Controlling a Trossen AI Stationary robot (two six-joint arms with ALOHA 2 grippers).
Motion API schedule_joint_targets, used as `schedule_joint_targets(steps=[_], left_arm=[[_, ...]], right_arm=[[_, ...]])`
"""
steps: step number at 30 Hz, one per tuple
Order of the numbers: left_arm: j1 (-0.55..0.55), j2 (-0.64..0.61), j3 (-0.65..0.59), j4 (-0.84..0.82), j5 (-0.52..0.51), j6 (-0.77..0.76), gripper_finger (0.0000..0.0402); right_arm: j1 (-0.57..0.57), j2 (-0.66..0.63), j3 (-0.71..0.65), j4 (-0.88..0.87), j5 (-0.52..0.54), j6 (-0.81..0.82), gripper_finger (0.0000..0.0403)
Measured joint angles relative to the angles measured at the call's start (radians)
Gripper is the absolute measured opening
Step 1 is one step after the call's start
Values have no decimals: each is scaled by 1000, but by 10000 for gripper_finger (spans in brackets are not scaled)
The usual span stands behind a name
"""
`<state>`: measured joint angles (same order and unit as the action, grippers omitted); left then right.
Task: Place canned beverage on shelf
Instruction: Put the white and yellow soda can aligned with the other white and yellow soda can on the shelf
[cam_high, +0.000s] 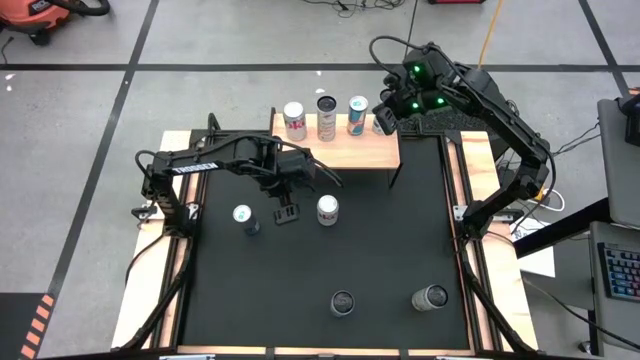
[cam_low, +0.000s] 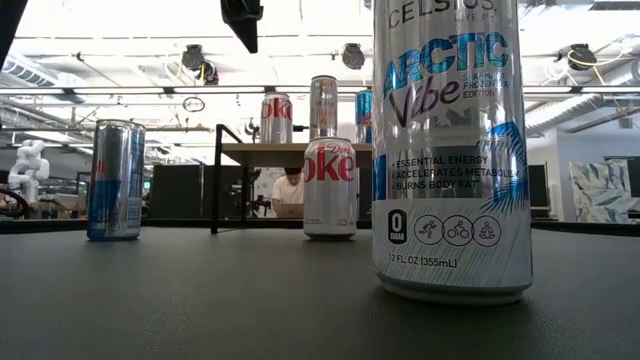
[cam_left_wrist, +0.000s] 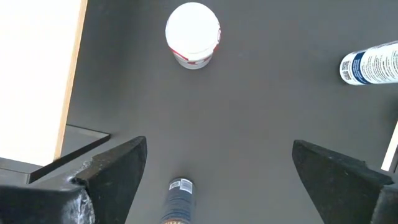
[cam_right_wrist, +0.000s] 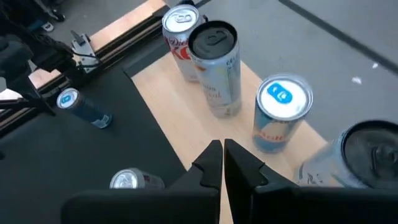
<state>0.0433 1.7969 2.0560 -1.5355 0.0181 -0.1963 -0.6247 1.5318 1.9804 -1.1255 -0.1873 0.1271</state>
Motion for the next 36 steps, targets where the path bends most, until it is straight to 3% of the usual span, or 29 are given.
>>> schedule_joint_targets(steps=[5,11,18,23,28,36], left_arm=[[0,0,0,0,0,0,398],[0,0,0,0,0,-4,398],[-9,0,0,0,6,-8,398],[-35,0,0,-1,7,-8,398],[-61,0,0,-1,8,-8,398],[-90,0,0,-31,6,-17,398]], right_arm=[[0,0,0,-18,-99,17,11],[0,0,0,-41,-291,-10,86],[5,0,0,-178,-284,-12,189],[16,0,0,-315,-282,-126,246],[52,0,0,-447,-281,-131,284],[120,0,0,-438,-281,-115,321]])
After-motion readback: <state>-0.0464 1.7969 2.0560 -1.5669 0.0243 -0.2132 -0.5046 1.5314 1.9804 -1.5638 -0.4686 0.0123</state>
